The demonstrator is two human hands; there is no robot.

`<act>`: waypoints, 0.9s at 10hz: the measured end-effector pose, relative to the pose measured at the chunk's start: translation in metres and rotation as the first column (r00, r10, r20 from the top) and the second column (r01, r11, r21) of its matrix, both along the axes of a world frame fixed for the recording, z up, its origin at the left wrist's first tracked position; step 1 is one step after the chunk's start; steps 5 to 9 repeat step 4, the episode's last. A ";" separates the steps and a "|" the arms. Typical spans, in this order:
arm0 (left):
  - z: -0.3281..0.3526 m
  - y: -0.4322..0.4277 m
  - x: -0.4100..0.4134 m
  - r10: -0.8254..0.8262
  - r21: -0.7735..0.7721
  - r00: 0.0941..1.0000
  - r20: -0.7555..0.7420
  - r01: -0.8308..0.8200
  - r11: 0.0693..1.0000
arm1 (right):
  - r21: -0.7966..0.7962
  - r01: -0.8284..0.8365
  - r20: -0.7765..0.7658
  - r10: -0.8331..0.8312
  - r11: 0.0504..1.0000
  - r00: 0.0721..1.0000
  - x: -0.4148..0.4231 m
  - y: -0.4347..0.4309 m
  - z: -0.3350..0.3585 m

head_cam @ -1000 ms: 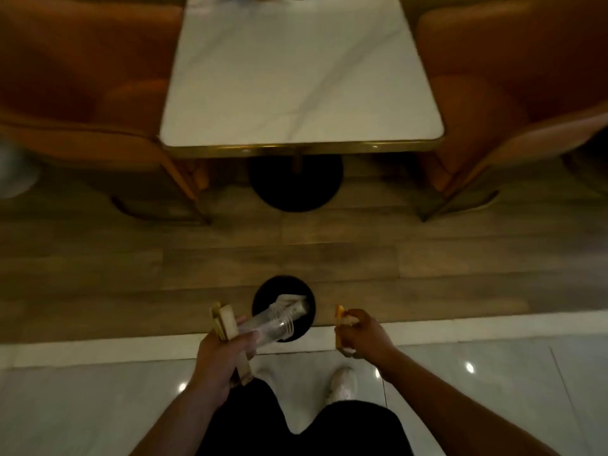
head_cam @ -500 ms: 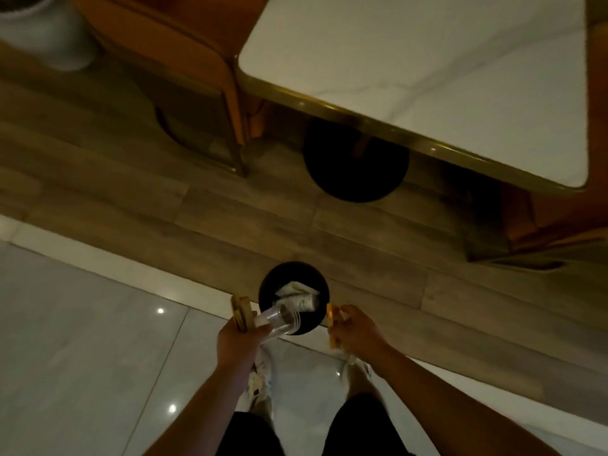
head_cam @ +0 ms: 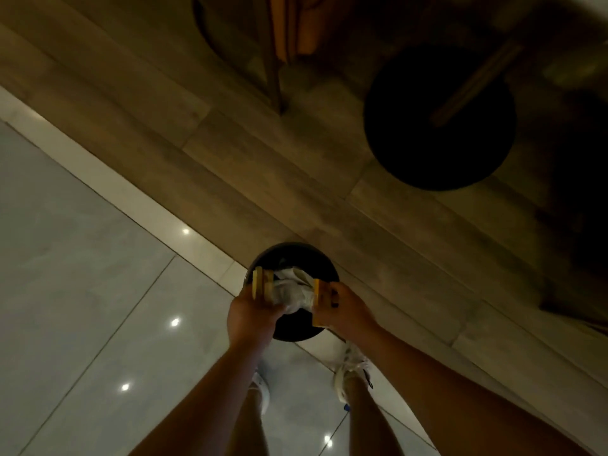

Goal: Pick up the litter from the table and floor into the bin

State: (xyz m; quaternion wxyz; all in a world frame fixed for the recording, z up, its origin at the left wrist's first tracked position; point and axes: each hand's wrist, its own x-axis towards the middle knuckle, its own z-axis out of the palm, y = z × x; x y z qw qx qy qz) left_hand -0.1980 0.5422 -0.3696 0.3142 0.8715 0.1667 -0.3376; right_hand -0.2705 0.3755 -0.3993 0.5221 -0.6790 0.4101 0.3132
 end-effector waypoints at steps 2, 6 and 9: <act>-0.053 0.006 0.009 0.091 -0.041 0.995 -0.031 -0.092 0.995 | -0.063 0.039 -0.034 -0.041 0.997 0.999 -0.003 0.006 -0.042; -0.062 0.018 -0.004 0.021 0.028 0.996 -0.085 -0.019 0.999 | -0.072 0.008 -0.060 -0.012 0.997 0.998 -0.010 0.021 -0.046; -0.062 0.018 -0.004 0.021 0.028 0.996 -0.085 -0.019 0.999 | -0.072 0.008 -0.060 -0.012 0.997 0.998 -0.010 0.021 -0.046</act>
